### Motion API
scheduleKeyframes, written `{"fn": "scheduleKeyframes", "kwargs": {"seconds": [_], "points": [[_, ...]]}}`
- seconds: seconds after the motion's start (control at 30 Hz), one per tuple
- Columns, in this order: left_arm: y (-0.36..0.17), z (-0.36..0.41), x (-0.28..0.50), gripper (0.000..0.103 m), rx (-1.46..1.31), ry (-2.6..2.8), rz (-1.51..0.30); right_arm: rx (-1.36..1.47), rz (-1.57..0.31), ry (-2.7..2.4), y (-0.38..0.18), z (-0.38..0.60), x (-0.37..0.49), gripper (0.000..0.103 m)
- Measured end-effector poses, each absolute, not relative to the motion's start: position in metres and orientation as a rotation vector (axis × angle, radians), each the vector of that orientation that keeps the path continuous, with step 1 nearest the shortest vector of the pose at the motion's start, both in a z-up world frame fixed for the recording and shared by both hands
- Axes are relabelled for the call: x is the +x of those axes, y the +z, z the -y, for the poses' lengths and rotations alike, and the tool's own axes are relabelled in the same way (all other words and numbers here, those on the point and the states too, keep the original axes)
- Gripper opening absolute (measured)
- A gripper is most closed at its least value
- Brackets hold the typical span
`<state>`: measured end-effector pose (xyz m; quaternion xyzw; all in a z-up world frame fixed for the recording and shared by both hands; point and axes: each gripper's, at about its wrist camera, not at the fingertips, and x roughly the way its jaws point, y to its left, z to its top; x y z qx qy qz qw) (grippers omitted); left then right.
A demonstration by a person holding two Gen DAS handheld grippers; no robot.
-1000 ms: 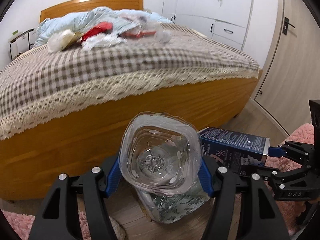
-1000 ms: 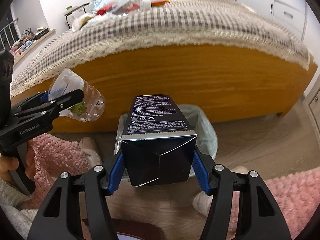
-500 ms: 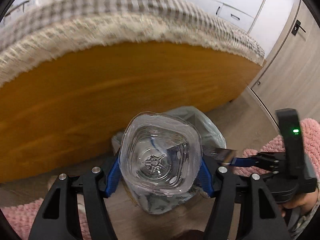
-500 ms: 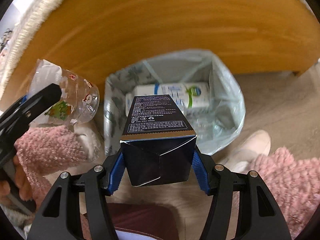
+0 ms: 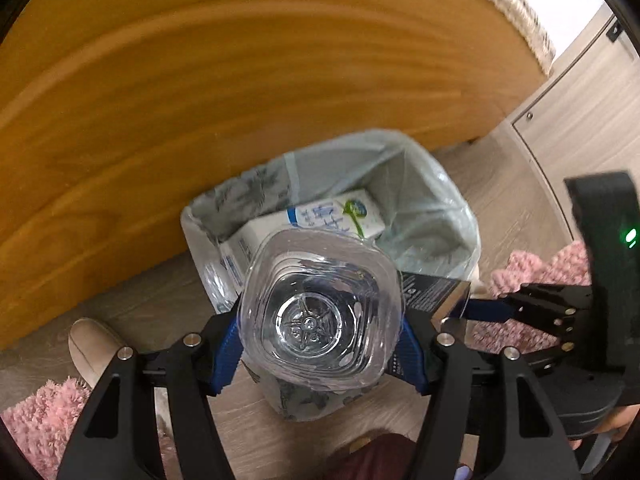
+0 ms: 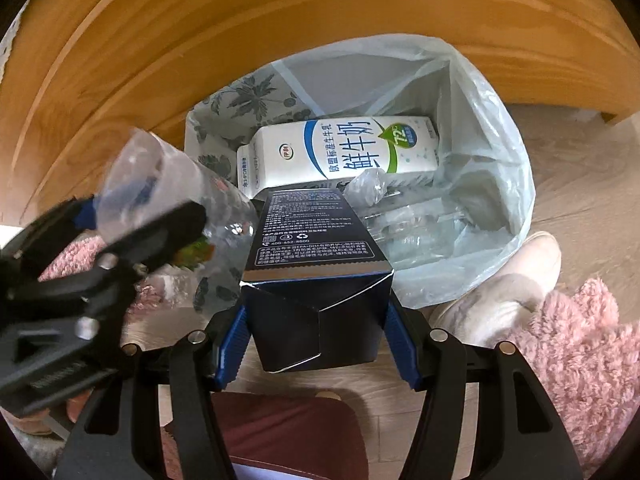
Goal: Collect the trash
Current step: 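Lower the clear bottle into the bin and open the left tool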
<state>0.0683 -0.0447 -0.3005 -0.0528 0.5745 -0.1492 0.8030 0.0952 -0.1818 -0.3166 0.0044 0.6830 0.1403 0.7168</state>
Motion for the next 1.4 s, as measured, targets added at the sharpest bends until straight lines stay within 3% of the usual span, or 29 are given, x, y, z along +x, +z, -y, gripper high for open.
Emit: {"fn": "scheduleKeyframes", "kwargs": {"seconds": [0.43,0.77,1.4], "points": [[-0.341,0.045,0.079,0.063,-0.097,-0.308,-1.371,-0.079,-1.518,0.297,-0.331,0.177,0.098,0.059],[-0.358,0.041,0.082,0.062,-0.041,-0.308,-1.44,0.029,-1.554,0.314,-0.333,0.192,0.108,0.059],[-0.365,0.092,0.088,0.06,0.524,-0.525,-1.619,-0.051,-1.552,0.335,-0.323,0.183,0.117,0.059]]}}
